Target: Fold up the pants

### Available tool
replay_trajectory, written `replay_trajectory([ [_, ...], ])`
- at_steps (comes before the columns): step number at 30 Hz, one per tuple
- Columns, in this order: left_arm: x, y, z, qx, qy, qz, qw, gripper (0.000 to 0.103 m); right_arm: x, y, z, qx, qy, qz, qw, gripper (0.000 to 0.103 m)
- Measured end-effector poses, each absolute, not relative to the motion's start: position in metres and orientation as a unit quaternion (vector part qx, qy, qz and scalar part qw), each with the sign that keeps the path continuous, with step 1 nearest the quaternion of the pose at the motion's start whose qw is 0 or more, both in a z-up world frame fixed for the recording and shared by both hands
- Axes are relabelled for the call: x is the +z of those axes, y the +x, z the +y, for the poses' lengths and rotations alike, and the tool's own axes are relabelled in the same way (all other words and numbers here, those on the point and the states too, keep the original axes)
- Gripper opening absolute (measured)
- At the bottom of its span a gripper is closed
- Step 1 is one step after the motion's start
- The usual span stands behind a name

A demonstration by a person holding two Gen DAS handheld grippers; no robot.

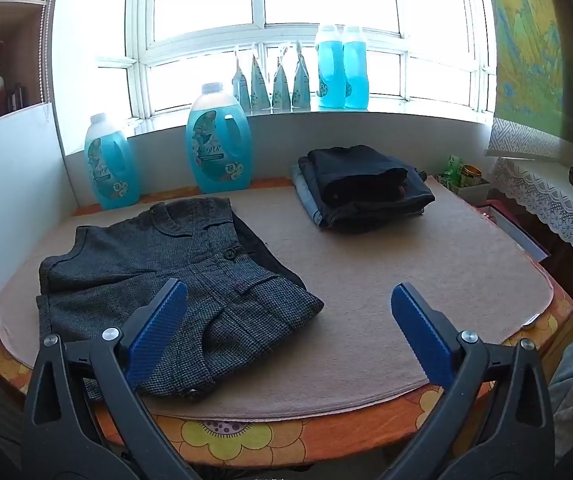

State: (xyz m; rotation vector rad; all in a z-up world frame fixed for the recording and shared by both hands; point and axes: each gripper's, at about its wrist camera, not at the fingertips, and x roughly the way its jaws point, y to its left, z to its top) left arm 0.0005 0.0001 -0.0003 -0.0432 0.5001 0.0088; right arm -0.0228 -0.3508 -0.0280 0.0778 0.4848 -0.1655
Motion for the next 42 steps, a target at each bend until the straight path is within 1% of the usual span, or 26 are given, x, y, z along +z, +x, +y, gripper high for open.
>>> replay_trajectory([
  [1,0.000,-0.001,0.000,0.005,-0.020,0.238,0.971,0.103,-0.027,-0.023,-0.351,-0.083,0.038,0.238,0.967,0.103],
  [9,0.005,-0.008,0.017,-0.004,-0.029,0.238,0.971,0.103,-0.024,-0.022,-0.350,-0.086,0.034,0.237,0.967,0.103],
  [11,0.001,0.001,0.007,0.011,-0.020,0.241,0.970,0.103,-0.023,-0.021,-0.349,-0.085,0.032,0.239,0.967,0.103],
  [42,-0.001,0.003,0.003,0.005,-0.019,0.245,0.969,0.103,-0.035,-0.018,-0.339,-0.074,0.032,0.248,0.965,0.103],
])
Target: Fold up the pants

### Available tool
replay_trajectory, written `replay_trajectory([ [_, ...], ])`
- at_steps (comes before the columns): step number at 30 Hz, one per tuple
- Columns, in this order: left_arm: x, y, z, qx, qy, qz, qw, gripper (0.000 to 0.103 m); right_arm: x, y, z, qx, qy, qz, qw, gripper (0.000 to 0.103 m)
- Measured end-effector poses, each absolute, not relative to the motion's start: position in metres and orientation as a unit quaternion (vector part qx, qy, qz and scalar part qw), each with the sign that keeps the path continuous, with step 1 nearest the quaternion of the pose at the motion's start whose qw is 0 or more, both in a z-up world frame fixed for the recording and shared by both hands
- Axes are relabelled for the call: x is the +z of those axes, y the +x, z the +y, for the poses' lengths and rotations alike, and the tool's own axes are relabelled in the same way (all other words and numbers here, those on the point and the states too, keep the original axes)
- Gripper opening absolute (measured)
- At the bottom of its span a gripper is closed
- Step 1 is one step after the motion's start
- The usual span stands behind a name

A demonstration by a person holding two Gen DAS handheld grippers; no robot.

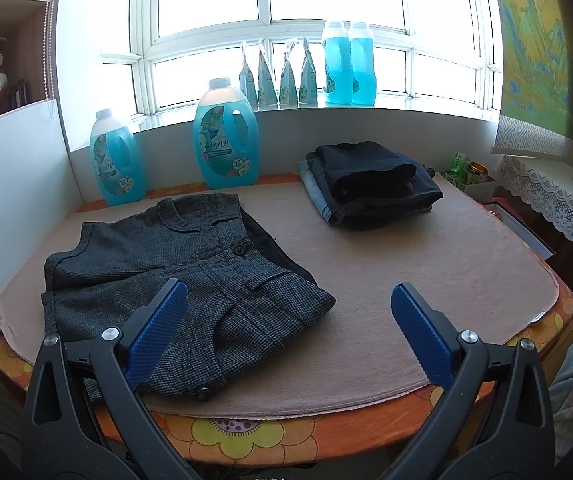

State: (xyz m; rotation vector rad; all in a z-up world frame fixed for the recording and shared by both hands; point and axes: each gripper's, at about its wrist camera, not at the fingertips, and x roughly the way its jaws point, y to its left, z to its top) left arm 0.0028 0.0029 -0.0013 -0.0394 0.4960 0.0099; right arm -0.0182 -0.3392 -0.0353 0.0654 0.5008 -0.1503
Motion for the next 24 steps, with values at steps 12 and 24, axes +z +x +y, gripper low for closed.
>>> replay_trajectory([
  [12,-0.0020,0.0022,0.0048,0.002,-0.019,0.246,0.969,0.103,-0.0373,-0.0184,-0.3367,-0.071,0.034,0.248,0.965,0.103],
  [24,-0.0042,0.0029,0.0016,0.000,-0.017,0.248,0.969,0.103,-0.0379,-0.0181,-0.3351,-0.070,0.033,0.249,0.965,0.103],
])
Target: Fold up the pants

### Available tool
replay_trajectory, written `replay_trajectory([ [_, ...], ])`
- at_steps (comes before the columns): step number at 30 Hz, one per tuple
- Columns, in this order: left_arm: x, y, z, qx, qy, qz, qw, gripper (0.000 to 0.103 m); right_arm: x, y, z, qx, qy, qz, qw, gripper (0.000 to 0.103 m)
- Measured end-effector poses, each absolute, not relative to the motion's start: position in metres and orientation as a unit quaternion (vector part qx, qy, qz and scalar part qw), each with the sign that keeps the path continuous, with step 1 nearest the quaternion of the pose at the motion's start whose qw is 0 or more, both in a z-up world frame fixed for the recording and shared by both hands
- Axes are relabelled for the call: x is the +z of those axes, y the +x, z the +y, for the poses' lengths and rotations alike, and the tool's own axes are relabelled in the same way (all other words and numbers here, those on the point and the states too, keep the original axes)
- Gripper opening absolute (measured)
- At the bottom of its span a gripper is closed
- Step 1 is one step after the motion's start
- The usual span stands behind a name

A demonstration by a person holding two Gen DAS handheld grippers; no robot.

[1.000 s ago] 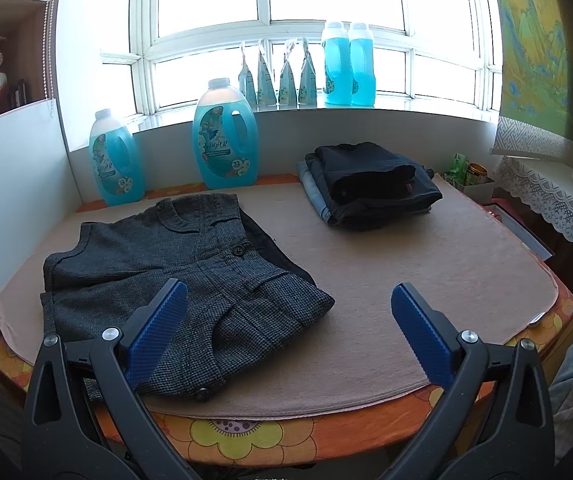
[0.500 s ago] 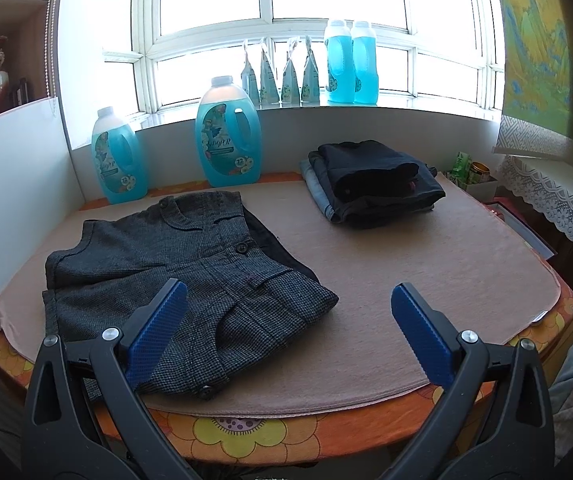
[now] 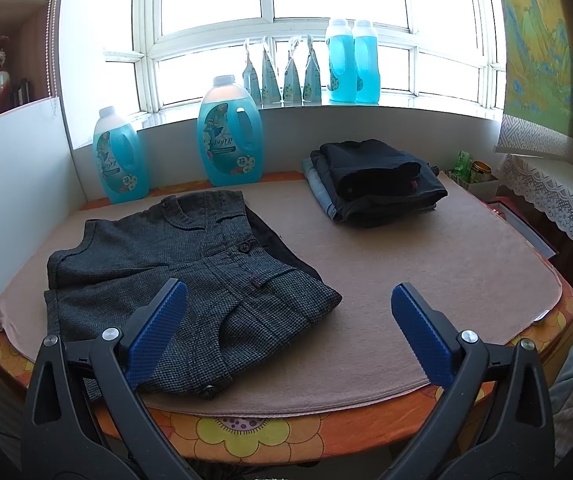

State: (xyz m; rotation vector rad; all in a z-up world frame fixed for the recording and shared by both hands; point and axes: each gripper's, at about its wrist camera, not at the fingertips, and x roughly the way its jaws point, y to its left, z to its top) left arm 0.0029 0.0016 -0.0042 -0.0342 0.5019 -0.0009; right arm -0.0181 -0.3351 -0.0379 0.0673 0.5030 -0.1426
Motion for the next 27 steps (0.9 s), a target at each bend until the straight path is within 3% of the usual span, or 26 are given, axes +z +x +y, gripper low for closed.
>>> replay_trajectory([
  [15,-0.017,0.007,0.001,-0.011,-0.005,0.264,0.965,0.103,-0.049,-0.013,-0.339,-0.070,0.043,0.264,0.961,0.103],
  [23,-0.048,0.016,0.006,-0.037,0.003,0.306,0.951,0.102,-0.066,-0.005,-0.359,-0.080,0.080,0.288,0.951,0.103],
  [27,-0.057,0.011,0.002,-0.053,0.040,0.314,0.947,0.089,-0.075,0.000,-0.370,-0.073,0.103,0.305,0.944,0.103],
])
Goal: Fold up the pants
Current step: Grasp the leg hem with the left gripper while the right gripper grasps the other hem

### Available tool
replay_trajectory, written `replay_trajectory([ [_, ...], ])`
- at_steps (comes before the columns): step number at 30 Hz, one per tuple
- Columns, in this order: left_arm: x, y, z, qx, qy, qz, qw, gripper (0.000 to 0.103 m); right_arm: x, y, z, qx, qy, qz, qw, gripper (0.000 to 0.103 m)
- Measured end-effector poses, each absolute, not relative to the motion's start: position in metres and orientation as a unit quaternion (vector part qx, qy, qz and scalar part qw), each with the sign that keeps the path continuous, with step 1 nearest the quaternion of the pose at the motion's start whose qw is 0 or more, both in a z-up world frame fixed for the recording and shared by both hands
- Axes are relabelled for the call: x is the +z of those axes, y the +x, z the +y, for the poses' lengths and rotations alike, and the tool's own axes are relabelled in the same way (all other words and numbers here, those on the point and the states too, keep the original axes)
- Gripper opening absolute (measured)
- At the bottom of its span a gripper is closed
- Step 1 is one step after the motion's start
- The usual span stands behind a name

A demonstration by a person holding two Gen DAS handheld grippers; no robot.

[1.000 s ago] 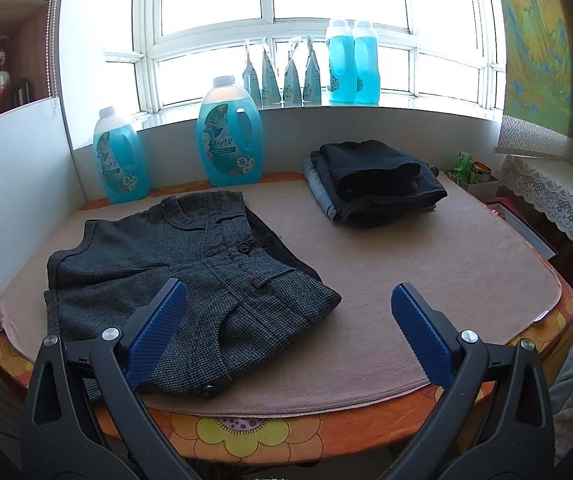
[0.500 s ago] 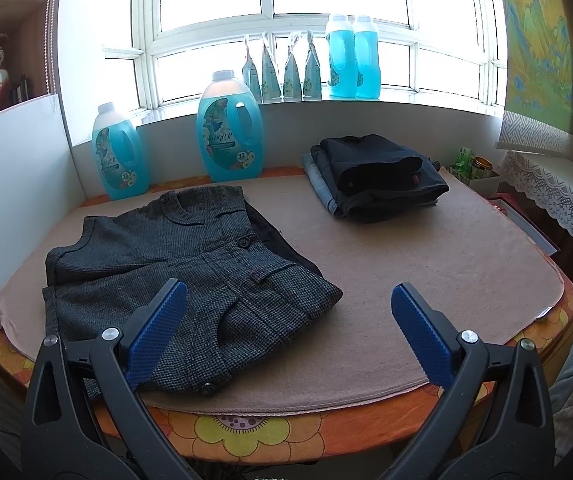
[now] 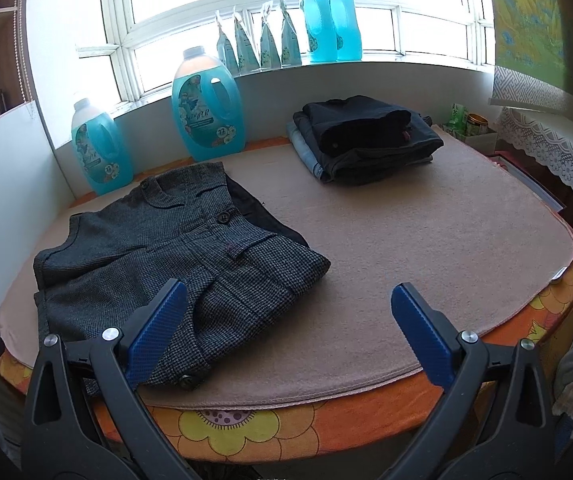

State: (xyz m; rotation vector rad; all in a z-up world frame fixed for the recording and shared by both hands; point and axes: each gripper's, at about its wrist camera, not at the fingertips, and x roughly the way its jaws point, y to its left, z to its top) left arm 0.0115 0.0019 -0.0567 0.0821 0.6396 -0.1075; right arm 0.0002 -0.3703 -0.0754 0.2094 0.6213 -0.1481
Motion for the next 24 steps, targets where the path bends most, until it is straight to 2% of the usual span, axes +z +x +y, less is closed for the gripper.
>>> replay_trajectory([
  [2,-0.059,0.009,0.000,-0.066,0.061,0.317,0.944,0.081,-0.079,0.003,-0.375,-0.062,0.118,0.310,0.941,0.103],
  [4,-0.062,0.007,-0.001,-0.091,0.071,0.327,0.938,0.078,-0.084,0.007,-0.378,-0.050,0.132,0.318,0.938,0.103],
  [6,-0.065,0.005,-0.005,-0.117,0.083,0.341,0.929,0.063,-0.088,0.013,-0.378,-0.044,0.135,0.332,0.933,0.103],
  [9,-0.071,0.001,-0.012,-0.152,0.107,0.357,0.915,0.053,-0.096,0.023,-0.378,-0.041,0.130,0.354,0.925,0.103],
  [13,-0.079,-0.002,-0.026,-0.208,0.124,0.387,0.890,0.052,-0.109,0.037,-0.381,-0.024,0.152,0.386,0.910,0.103],
  [24,-0.111,0.002,-0.067,-0.254,0.234,0.406,0.846,0.050,-0.137,0.065,-0.393,-0.006,0.210,0.438,0.874,0.090],
])
